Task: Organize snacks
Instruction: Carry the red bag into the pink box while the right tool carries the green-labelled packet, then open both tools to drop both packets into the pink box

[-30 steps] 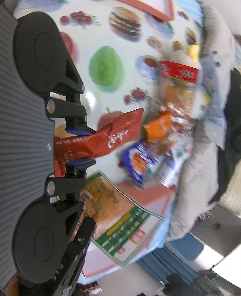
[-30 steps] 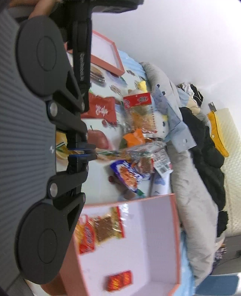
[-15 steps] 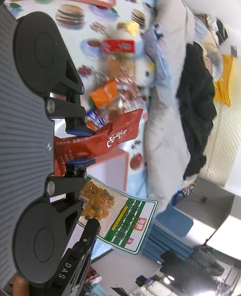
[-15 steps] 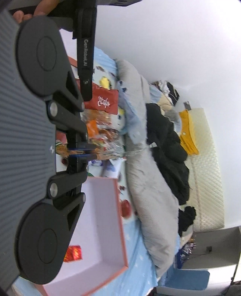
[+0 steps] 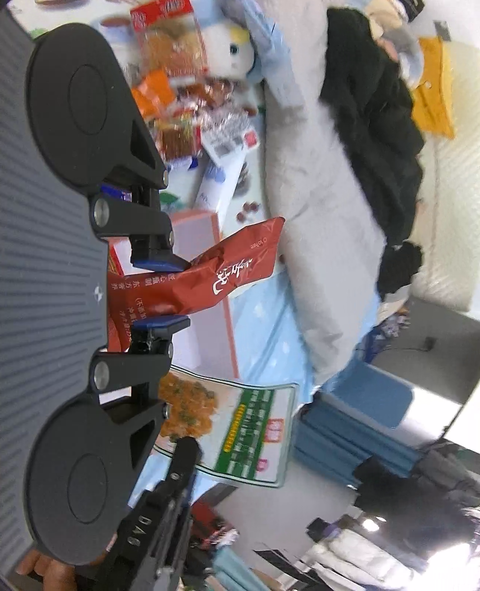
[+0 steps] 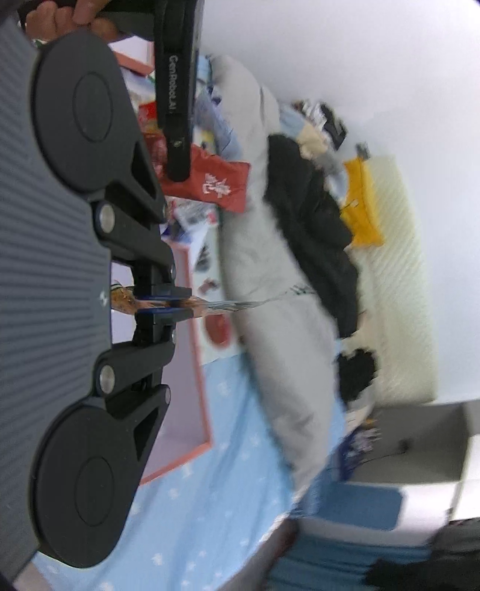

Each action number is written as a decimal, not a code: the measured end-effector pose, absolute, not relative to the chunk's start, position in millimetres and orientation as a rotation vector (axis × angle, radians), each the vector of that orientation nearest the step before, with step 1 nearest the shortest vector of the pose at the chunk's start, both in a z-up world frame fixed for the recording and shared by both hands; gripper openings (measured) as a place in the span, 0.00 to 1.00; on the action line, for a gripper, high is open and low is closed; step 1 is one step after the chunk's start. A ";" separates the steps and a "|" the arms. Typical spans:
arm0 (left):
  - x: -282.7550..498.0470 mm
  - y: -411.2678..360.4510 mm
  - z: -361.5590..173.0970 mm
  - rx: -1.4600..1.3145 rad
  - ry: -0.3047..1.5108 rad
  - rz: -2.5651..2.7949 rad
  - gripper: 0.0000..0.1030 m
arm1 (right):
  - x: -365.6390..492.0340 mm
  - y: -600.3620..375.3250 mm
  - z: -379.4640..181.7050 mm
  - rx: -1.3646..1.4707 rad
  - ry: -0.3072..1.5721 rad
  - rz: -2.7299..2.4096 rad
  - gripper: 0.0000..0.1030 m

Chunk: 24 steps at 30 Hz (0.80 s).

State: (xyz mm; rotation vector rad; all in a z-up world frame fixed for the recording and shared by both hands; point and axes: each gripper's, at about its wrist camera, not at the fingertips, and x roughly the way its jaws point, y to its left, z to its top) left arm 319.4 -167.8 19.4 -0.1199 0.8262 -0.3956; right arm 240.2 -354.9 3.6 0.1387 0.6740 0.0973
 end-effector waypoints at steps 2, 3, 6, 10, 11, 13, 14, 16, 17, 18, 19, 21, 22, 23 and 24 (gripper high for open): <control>332.6 -186.0 7.2 -0.085 0.855 -0.391 0.27 | 251.7 -360.7 -11.6 0.097 0.722 0.070 0.07; 338.3 -194.0 0.4 -0.071 0.869 -0.397 0.27 | 258.2 -363.4 -20.8 0.084 0.752 0.058 0.07; 356.8 -212.4 -24.5 -0.059 0.948 -0.426 0.27 | 275.7 -373.0 -49.2 0.079 0.838 0.027 0.07; 370.1 -231.7 -49.9 -0.039 1.026 -0.436 0.27 | 285.3 -377.8 -79.1 0.031 0.902 0.008 0.07; 370.5 -234.9 -54.2 -0.031 1.033 -0.436 0.27 | 286.1 -380.3 -84.4 0.040 0.909 0.002 0.07; 371.9 -238.4 -61.5 -0.039 1.056 -0.435 0.27 | 286.7 -385.2 -94.9 0.088 0.926 0.001 0.08; 372.1 -239.8 -64.1 -0.045 1.063 -0.445 0.27 | 285.8 -387.2 -98.5 0.103 0.932 0.001 0.09; 369.1 -243.8 -64.0 -0.020 1.055 -0.445 0.31 | 284.2 -389.6 -103.1 0.110 0.934 -0.011 0.08; 371.7 -243.0 -66.4 -0.006 1.057 -0.439 0.35 | 282.3 -388.7 -103.2 0.102 0.935 -0.019 0.09; 371.9 -243.5 -66.6 0.003 1.057 -0.434 0.47 | 282.1 -389.2 -102.5 0.098 0.936 -0.021 0.10; 372.9 -242.0 -66.6 0.002 1.055 -0.430 0.60 | 281.7 -390.4 -102.0 0.100 0.939 -0.017 0.14; 372.2 -236.7 -63.4 -0.015 1.034 -0.421 0.68 | 281.5 -394.0 -100.5 0.118 0.938 -0.010 0.95; 371.5 -233.8 -60.9 -0.027 1.027 -0.419 0.68 | 280.0 -395.1 -99.2 0.124 0.917 -0.011 0.99; 371.3 -230.9 -58.8 -0.037 1.025 -0.419 0.68 | 278.9 -395.4 -98.7 0.118 0.907 -0.014 1.00; 371.2 -227.9 -57.4 -0.045 1.024 -0.416 0.68 | 278.7 -395.1 -98.7 0.110 0.912 -0.024 1.00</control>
